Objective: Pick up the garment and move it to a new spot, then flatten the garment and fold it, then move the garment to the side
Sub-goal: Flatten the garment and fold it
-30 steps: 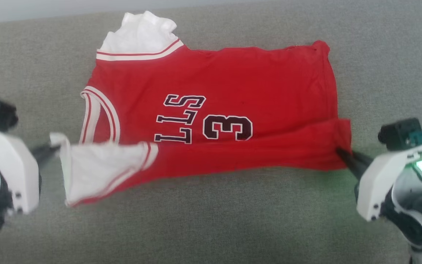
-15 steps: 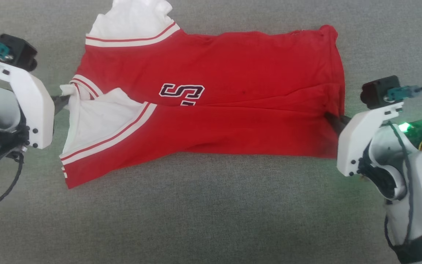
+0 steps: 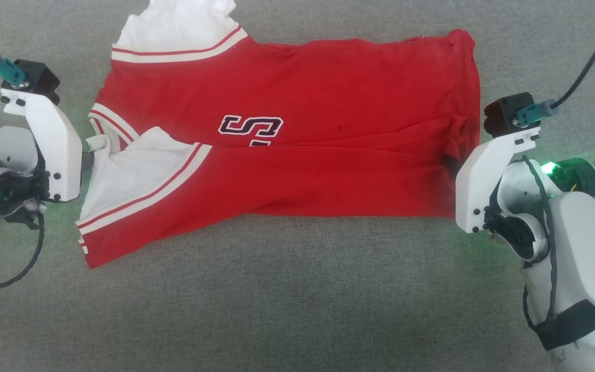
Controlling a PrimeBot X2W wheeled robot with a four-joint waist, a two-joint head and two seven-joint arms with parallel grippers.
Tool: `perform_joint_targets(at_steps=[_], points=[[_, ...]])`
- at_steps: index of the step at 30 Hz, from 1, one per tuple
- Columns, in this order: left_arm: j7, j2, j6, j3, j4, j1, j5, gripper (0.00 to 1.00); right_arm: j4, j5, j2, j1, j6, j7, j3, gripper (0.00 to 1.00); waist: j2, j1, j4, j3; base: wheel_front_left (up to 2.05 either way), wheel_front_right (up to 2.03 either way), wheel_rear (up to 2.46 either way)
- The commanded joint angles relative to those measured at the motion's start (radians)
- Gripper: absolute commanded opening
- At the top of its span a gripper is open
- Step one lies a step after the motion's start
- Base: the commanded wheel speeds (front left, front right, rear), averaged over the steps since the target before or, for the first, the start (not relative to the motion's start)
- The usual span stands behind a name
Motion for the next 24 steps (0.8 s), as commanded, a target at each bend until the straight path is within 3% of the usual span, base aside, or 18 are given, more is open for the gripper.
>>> perform_joint_targets(at_steps=[1,2,3,9,16,24], points=[[0.021,-0.016,0.0,-0.017,0.023,0.014,-0.008,1.0,0.024,-0.004,0.008,0.011,-0.001,0.023,0.011,0.42,-0.0001,0.0,0.002,-0.011,0.0,0.0,0.0],[0.024,-0.019,-0.001,-0.012,0.027,0.011,-0.015,1.0,0.026,-0.006,0.005,0.012,-0.001,0.031,0.009,0.95,-0.0001,0.0,0.004,-0.017,0.0,0.0,0.0],[0.024,-0.02,-0.001,-0.007,0.031,0.005,-0.022,1.0,0.024,-0.007,0.001,0.013,-0.001,0.04,0.013,1.0,-0.0001,0.0,0.005,-0.023,0.0,0.0,0.0],[0.002,-0.007,-0.002,0.009,0.009,0.001,-0.028,1.0,-0.038,0.003,-0.018,0.029,-0.001,0.013,-0.005,1.0,-0.0001,0.0,0.02,-0.062,0.0,0.0,0.0],[-0.008,0.036,0.032,0.01,-0.071,0.032,-0.032,1.0,-0.119,-0.02,-0.028,0.076,-0.001,-0.074,-0.052,1.0,-0.0001,0.0,0.038,-0.094,0.0,0.0,0.0],[-0.021,0.138,0.126,0.02,-0.271,0.124,-0.067,1.0,-0.238,-0.087,0.029,0.141,-0.001,-0.261,-0.163,1.0,-0.0001,0.0,0.039,-0.121,0.0,0.0,0.0]])
